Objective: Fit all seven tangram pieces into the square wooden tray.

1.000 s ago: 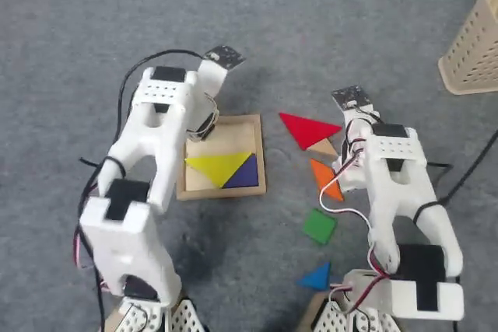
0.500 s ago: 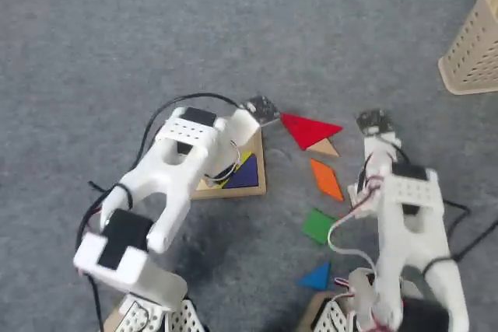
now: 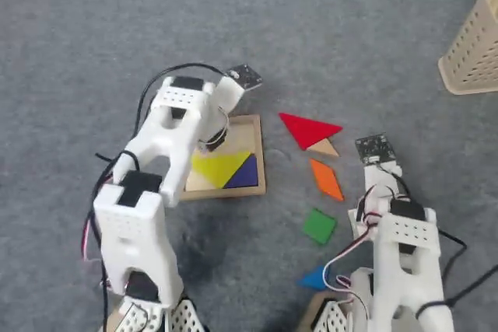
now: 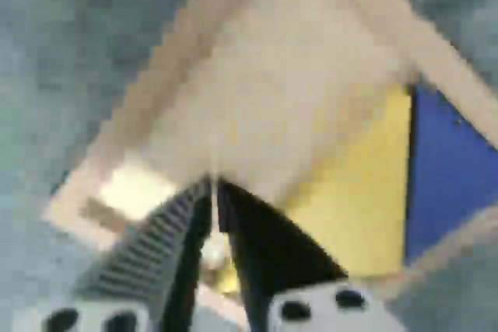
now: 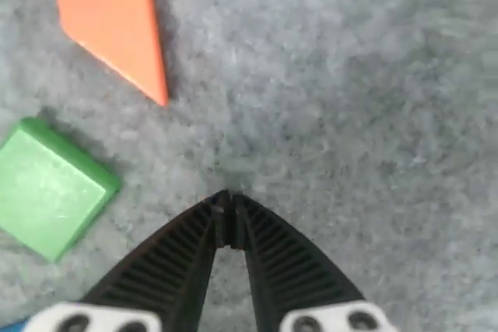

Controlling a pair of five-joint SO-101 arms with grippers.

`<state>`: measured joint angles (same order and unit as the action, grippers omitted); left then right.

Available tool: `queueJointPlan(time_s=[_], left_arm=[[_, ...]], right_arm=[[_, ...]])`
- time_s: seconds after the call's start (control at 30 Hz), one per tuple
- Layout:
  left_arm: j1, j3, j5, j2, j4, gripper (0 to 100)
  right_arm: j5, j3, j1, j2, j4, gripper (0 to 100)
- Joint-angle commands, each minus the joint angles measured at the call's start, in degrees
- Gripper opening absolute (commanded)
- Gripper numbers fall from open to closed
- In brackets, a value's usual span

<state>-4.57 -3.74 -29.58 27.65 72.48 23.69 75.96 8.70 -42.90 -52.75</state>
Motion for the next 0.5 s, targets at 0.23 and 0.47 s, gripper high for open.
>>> queueJointPlan(time_s=[0.23,0.47], left_arm=[[-2.73,-13.23,-1.41,-28.04,11.34,3],[-2.20,-33.01,-8.53,-37.80,-2.29,21]], right_arm=[[2.20,-0.09,0.57,-1.89,1.54,1.7],[2.20,-0.09,0.57,-1.71,1.54,1.7]])
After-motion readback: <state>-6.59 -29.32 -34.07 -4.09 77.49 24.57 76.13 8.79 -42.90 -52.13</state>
